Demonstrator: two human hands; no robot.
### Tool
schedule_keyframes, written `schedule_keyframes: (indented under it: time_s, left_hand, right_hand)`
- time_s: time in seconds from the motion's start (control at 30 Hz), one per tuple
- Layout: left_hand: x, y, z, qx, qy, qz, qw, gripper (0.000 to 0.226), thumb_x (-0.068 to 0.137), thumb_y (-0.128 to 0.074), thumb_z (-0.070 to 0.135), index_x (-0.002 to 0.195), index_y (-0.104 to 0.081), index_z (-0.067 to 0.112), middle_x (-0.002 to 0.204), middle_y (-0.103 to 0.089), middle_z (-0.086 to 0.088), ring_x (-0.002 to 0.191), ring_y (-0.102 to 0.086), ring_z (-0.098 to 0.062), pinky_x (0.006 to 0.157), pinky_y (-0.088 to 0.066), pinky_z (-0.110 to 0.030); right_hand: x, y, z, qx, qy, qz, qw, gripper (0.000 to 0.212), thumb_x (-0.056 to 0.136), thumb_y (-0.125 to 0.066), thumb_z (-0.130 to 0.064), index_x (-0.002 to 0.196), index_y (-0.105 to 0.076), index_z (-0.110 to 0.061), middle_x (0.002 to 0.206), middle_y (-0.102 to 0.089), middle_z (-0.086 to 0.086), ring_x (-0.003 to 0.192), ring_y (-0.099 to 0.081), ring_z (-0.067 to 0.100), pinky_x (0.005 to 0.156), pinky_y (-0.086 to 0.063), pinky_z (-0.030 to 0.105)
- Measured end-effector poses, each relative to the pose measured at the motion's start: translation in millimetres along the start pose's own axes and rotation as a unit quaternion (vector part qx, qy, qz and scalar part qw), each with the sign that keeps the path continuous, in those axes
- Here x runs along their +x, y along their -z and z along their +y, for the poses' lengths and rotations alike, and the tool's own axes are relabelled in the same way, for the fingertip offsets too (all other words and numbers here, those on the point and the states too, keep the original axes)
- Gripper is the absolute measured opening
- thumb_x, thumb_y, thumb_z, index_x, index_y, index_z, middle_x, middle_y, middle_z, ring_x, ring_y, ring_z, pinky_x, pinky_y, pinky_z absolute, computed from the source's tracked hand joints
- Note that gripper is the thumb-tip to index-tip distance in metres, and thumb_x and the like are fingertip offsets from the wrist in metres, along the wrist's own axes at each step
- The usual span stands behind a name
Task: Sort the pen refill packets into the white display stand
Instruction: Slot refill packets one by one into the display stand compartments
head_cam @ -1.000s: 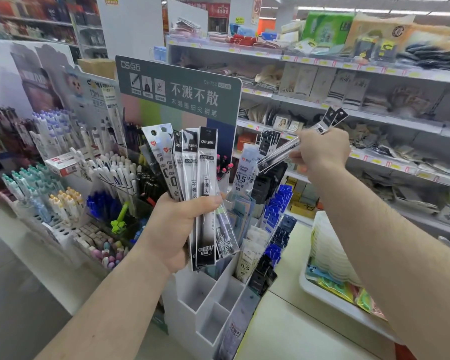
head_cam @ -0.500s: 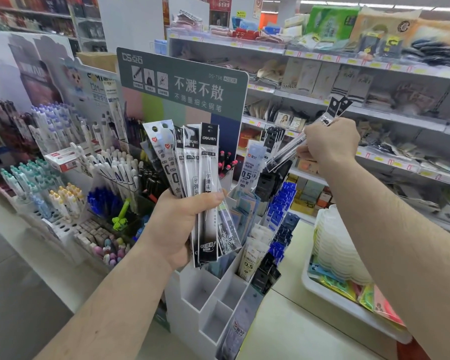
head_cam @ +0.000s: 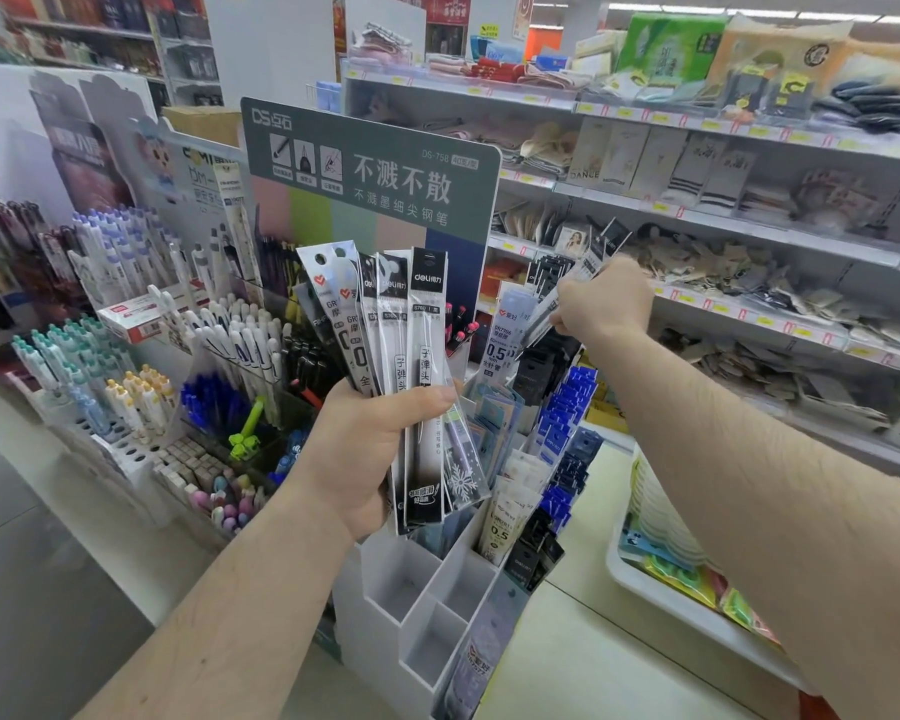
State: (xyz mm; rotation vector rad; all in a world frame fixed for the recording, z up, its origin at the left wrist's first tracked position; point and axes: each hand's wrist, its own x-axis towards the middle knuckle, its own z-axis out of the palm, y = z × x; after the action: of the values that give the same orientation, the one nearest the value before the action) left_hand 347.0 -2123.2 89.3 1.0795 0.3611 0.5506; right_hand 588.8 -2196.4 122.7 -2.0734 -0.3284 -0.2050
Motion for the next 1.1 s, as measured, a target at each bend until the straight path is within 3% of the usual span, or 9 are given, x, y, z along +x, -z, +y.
schedule_keyframes:
  time_s: [0.2,0.4,0.53,0.63,0.73,0.83,0.93,1.1]
  left_hand:
    - [0.4,2.9,1.5,0.004,-0.010,0.000,1.000,0.037,0.061,-0.075,0.003,0.098,-0.075,0.008,0.091,-0.075,-0.012,0.092,-0.072,-0.031,0.090,-0.054,-0.051]
    - [1.4,3.4,-0.3,0.003,-0.012,0.005,1.000,0.028,0.064,-0.072,0.004,0.090,-0.079,0.011,0.093,-0.075,-0.014,0.095,-0.072,-0.034,0.087,-0.056,-0.050]
    - [1.3,-0.2,-2.0,0.012,-0.016,0.005,1.000,0.026,0.064,-0.073,0.005,0.088,-0.080,0.013,0.095,-0.076,-0.013,0.096,-0.072,-0.033,0.094,-0.053,-0.052]
    - [-0.2,-3.2,-2.5,0.010,-0.018,0.001,1.000,0.024,0.067,-0.071,0.002,0.088,-0.079,0.013,0.093,-0.076,-0.012,0.093,-0.073,-0.029,0.091,-0.054,-0.049]
    - [-1.2,-5.3,-3.6,0.012,-0.015,0.003,1.000,0.027,0.068,-0.071,0.001,0.093,-0.077,0.011,0.094,-0.077,-0.011,0.092,-0.074,-0.026,0.090,-0.054,-0.047]
    - [-1.9,-6.0,-3.4,0.005,-0.005,0.010,1.000,0.035,0.060,-0.072,0.007,0.095,-0.075,0.007,0.093,-0.076,-0.012,0.092,-0.073,-0.028,0.096,-0.052,-0.052]
    - [-2.5,-5.2,-3.2,0.007,0.004,0.009,1.000,0.034,0.062,-0.072,0.007,0.095,-0.075,0.006,0.092,-0.076,-0.012,0.091,-0.073,-0.027,0.096,-0.052,-0.053]
    - [-3.8,-5.7,-2.4,0.008,0.004,0.006,1.000,0.036,0.062,-0.071,0.006,0.098,-0.074,0.003,0.090,-0.075,-0.012,0.089,-0.073,-0.029,0.091,-0.054,-0.051]
  right_hand:
    - [-7.2,-1.2,6.7,-0.026,0.024,-0.024,0.999,0.023,0.086,-0.052,-0.030,0.090,-0.057,-0.008,0.085,-0.070,0.014,0.078,-0.071,0.030,0.070,-0.061,0.049]
    - [-13.0,0.6,-0.5,-0.071,0.070,-0.046,0.994,0.012,0.087,-0.055,-0.019,0.082,-0.056,-0.008,0.082,-0.070,0.013,0.076,-0.072,0.028,0.069,-0.061,0.048]
    - [-10.3,-6.4,-6.7,-0.022,0.026,-0.047,0.998,0.006,0.079,-0.056,-0.013,0.077,-0.051,-0.011,0.082,-0.070,0.016,0.077,-0.072,0.033,0.071,-0.062,0.049]
    - [-4.7,-8.1,-6.6,-0.010,-0.028,-0.034,0.999,0.011,0.080,-0.057,-0.011,0.084,-0.053,-0.002,0.083,-0.071,0.018,0.077,-0.072,0.033,0.074,-0.062,0.046]
    - [-4.6,-12.0,-1.8,-0.039,-0.059,-0.040,0.997,0.008,0.084,-0.058,-0.010,0.079,-0.057,-0.004,0.079,-0.072,0.014,0.074,-0.073,0.030,0.074,-0.062,0.042]
    - [-6.1,-15.1,4.5,-0.086,-0.044,-0.056,0.994,0.010,0.086,-0.058,-0.010,0.078,-0.056,-0.004,0.076,-0.067,0.010,0.070,-0.067,0.025,0.061,-0.057,0.033]
    - [-8.4,-16.5,5.9,-0.160,-0.006,-0.095,0.983,0.017,0.092,-0.056,-0.017,0.080,-0.048,-0.009,0.070,-0.052,0.002,0.059,-0.049,0.015,0.049,-0.035,0.026]
    - [-10.5,-25.6,5.3,-0.222,0.021,-0.185,0.957,0.033,0.090,-0.071,-0.029,0.074,-0.049,-0.010,0.070,-0.053,0.002,0.058,-0.048,0.014,0.047,-0.038,0.027]
